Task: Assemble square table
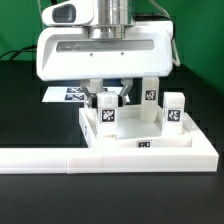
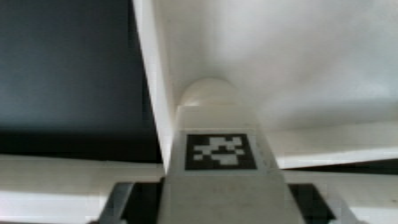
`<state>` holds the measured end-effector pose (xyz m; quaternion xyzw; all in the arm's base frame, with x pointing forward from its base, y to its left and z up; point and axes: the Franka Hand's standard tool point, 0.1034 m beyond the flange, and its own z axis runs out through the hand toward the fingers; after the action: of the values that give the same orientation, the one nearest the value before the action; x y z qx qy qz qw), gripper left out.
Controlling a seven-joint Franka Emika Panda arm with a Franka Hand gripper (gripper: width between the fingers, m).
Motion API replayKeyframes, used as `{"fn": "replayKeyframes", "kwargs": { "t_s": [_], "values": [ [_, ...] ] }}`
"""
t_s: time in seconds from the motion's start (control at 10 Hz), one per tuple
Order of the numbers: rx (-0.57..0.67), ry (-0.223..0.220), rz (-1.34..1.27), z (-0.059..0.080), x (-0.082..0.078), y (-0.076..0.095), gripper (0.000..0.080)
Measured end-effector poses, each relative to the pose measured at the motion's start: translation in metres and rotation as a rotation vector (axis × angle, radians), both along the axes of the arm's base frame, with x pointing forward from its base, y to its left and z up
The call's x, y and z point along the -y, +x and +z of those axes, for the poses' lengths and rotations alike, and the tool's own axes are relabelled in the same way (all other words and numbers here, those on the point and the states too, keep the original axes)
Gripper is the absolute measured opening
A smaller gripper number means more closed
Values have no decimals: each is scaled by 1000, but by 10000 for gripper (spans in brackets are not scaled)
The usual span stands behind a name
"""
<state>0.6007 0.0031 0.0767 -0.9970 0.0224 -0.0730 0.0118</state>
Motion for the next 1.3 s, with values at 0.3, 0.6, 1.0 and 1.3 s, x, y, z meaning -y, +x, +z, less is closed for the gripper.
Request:
{"fn": "replayKeyframes", "kwargs": {
  "t_s": [0.3,0.6,1.0,1.3],
  "values": [
    [-2,44,-306,-1,0,-1,290],
    [-15,120,-770,-1,-3,-3,290],
    [-25,177,-1067,-1,-3,-3,291],
    [-26,180,-1062,-1,-3,-3,370]
  ]
}}
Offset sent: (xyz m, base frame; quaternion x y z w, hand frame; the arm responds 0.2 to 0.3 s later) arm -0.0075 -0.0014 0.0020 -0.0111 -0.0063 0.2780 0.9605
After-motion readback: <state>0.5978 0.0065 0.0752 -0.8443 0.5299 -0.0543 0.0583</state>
